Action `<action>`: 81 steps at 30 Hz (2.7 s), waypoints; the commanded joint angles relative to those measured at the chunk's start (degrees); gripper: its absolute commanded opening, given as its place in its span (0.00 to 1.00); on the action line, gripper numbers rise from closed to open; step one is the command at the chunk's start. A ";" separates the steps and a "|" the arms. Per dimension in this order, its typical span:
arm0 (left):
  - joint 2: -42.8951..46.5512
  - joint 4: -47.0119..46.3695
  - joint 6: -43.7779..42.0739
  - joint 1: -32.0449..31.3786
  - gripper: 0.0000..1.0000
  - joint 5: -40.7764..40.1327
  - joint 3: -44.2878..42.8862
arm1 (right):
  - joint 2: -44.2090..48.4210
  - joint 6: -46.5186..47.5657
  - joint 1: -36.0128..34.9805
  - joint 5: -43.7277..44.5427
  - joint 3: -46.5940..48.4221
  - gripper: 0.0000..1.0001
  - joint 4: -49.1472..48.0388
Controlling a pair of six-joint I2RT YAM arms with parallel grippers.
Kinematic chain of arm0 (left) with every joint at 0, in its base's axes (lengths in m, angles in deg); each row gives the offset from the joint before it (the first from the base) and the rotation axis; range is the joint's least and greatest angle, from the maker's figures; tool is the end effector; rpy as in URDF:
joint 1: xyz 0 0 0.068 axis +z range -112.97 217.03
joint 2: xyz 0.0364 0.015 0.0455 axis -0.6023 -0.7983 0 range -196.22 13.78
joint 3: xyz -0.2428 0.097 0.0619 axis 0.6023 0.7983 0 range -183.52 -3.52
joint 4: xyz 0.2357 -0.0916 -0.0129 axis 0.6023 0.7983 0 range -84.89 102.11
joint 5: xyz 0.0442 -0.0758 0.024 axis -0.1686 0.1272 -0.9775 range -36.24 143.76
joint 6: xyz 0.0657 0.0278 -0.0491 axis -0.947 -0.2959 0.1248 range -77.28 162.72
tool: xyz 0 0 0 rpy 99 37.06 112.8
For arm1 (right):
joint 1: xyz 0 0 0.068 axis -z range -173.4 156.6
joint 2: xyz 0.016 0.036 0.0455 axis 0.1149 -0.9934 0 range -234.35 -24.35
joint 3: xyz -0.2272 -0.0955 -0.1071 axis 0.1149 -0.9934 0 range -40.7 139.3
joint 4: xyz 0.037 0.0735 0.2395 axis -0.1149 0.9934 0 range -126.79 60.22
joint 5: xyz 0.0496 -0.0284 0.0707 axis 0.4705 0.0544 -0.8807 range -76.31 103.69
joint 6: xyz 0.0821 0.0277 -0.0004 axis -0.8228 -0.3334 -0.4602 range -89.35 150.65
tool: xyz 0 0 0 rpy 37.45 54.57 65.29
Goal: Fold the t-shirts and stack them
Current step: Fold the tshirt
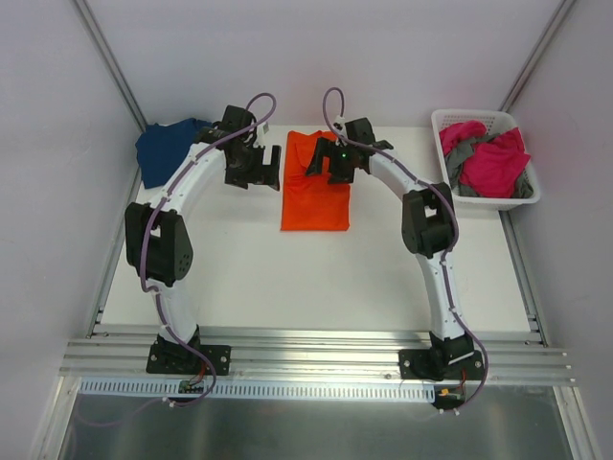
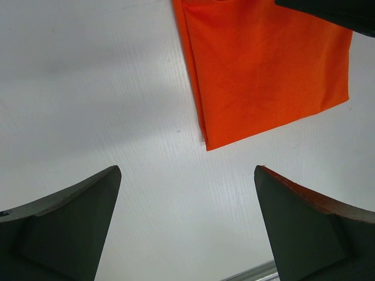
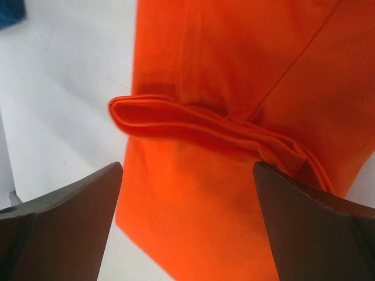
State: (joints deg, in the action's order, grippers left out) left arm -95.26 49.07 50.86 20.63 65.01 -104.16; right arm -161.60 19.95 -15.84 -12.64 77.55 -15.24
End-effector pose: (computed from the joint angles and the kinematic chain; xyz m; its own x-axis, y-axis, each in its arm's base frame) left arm 0.4163 -0.1381 0.2659 -0.8074 0.0928 -0.5827 0.2797 0.9298 -0.2395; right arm 0.5066 0.2459 0.1769 -0.7117 -0.1138 -0.6932 -0.5308 0.7336 0.4244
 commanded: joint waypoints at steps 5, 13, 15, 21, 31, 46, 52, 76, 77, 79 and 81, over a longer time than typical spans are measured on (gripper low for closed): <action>4.53 0.60 -0.67 0.41 0.99 -1.23 1.23 | -4.34 -0.64 0.11 4.17 5.32 1.00 -1.50; 5.15 0.51 -0.58 0.32 0.99 -1.23 2.64 | -5.48 0.68 0.64 5.94 9.97 1.00 -3.35; 5.41 0.51 -0.67 0.32 0.99 -1.23 2.56 | -4.35 1.21 0.64 5.41 10.94 0.99 -3.69; 5.67 0.60 -1.11 0.23 0.99 -2.54 0.80 | 4.18 -0.11 -0.24 2.52 4.46 1.00 -3.96; 6.29 0.51 -2.60 0.41 0.99 -5.09 -2.81 | 3.40 -0.64 -2.87 1.02 -2.24 0.97 -0.54; 8.75 0.77 -1.46 4.62 0.99 -2.81 -4.38 | 7.16 -6.78 -7.36 -2.76 -22.87 0.97 1.84; 8.22 0.68 -1.20 6.91 0.99 -1.32 -4.92 | 15.95 -9.86 -9.55 -3.99 -34.57 0.97 2.72; 14.29 1.21 0.21 6.65 0.99 3.43 7.13 | 11.39 -6.88 -15.62 -1.71 -24.48 0.97 1.66; 14.46 1.21 0.03 6.65 0.99 3.26 7.12 | 11.30 -6.97 -15.97 -1.71 -24.13 0.97 1.58; 14.46 1.30 0.03 6.65 0.99 2.82 6.77 | 10.78 -7.05 -16.49 -1.71 -23.43 0.97 1.40; 14.38 1.30 -0.05 6.65 0.99 2.73 6.60 | 10.43 -6.88 -16.76 -1.71 -22.37 0.97 1.84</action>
State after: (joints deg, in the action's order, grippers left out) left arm -82.40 50.01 52.09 27.60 69.25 -96.05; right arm -149.36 12.71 -31.53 -15.24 53.03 -14.33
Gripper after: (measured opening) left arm 0.992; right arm 0.968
